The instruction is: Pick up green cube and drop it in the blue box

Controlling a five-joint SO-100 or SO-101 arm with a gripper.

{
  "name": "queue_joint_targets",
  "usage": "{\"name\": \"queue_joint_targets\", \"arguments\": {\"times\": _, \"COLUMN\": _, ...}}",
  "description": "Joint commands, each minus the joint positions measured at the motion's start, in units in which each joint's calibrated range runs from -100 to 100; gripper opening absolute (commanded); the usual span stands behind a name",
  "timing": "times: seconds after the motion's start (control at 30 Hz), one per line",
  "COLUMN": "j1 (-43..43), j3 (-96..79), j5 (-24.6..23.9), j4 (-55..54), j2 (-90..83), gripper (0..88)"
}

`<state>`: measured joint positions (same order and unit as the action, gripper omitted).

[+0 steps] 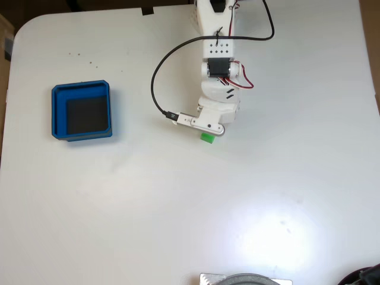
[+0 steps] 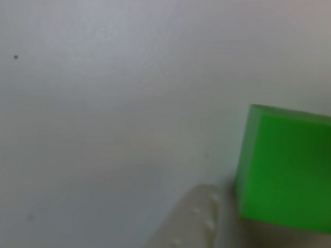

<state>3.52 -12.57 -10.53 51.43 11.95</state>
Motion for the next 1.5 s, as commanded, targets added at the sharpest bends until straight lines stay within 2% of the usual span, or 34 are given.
{"name": "queue_joint_targets", "arguments": {"times": 0.0, "j1": -0.2, "j3": 3.9, "j5": 0.2, "j4": -1.7, "j2": 1.2, "gripper": 30.2}}
{"name": "queue_joint_targets", "arguments": {"times": 0.2, "j1": 0.4, "j3": 3.8, "j5": 0.2, "j4": -8.2, "j2": 2.1, "gripper": 30.2}}
{"name": "queue_joint_targets", "arguments": {"times": 1.13, "j1": 0.5, "j3": 3.3, "j5": 0.3, "j4": -8.3, "j2": 4.3, "gripper": 29.6}}
{"name": "queue_joint_targets", "arguments": {"times": 1.23, "j1": 0.5, "j3": 3.4, "j5": 0.1, "j4": -8.3, "j2": 4.3, "gripper": 27.4}}
{"name": "queue_joint_targets", "arguments": {"times": 1.47, "j1": 0.5, "j3": 3.3, "j5": 0.2, "j4": -8.1, "j2": 4.2, "gripper": 15.4}}
